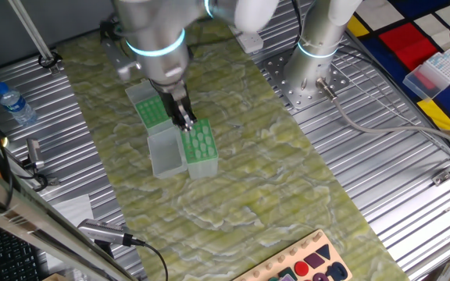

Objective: Transfer all large pipette tips from one holder to another

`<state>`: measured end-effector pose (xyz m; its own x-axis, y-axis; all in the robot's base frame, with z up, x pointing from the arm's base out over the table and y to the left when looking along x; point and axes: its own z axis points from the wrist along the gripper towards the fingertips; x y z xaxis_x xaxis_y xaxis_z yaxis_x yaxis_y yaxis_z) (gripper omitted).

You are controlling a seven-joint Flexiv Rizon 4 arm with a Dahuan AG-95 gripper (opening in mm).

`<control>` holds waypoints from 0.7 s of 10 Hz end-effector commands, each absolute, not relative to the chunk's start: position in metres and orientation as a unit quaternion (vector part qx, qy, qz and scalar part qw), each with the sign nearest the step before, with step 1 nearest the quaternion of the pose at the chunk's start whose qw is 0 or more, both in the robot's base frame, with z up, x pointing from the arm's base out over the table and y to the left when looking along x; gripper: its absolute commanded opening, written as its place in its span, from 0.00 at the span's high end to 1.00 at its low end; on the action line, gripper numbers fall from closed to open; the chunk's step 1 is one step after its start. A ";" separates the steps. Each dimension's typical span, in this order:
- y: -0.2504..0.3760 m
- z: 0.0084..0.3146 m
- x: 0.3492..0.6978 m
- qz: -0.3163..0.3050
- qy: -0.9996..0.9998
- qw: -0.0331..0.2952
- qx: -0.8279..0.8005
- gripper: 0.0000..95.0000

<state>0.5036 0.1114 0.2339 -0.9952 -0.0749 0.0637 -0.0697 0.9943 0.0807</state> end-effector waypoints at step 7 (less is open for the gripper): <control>0.106 0.312 0.511 -0.046 -0.998 0.039 0.033 1.00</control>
